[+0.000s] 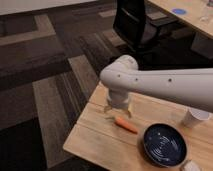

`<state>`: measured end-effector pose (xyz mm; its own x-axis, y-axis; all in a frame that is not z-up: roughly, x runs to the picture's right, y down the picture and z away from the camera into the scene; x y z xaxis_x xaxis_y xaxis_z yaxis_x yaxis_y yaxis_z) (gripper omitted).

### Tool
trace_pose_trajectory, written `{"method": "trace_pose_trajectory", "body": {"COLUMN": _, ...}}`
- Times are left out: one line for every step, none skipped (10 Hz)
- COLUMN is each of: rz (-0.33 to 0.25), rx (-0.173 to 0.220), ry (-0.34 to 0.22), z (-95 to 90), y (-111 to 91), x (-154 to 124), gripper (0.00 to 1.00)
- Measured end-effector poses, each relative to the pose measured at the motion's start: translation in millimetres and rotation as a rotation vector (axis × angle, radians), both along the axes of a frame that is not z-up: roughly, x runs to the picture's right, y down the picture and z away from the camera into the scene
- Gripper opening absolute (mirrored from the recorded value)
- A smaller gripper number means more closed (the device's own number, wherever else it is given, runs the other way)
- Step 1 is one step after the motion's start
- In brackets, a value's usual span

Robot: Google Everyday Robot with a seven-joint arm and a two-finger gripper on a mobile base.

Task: Place the ceramic cup in the ceramic bowl

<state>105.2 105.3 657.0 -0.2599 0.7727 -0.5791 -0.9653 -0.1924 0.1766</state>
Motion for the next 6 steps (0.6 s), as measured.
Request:
{"method": "trace_pose_trajectory", "body": {"rz": 0.005, "rx": -0.005, "ry": -0.005, "z": -0.1, "y": -1.4, "x": 19.4, "gripper": 0.65}}
{"method": "trace_pose_trajectory", "body": {"rz": 0.022, "rx": -0.036, "ry": 0.003, "z": 1.2, "y": 1.7, "x": 58.1, "gripper": 0.65}}
{"method": "trace_pose_trajectory", "body": {"rz": 0.034, "rx": -0.046, "ry": 0.007, "z": 1.1, "y": 3.2, "x": 73.2, "gripper": 0.65}}
{"method": "trace_pose_trajectory", "body": {"rz": 0.033, "rx": -0.048, "ry": 0.005, "z": 1.3, "y": 3.3, "x": 72.6, "gripper": 0.65}}
{"method": "trace_pose_trajectory", "body": {"rz": 0.031, "rx": -0.048, "ry": 0.002, "z": 1.4, "y": 3.1, "x": 70.8, "gripper": 0.65}}
{"method": "trace_pose_trajectory", "body": {"rz": 0.031, "rx": -0.048, "ry": 0.003, "z": 1.4, "y": 3.3, "x": 71.3, "gripper": 0.65}}
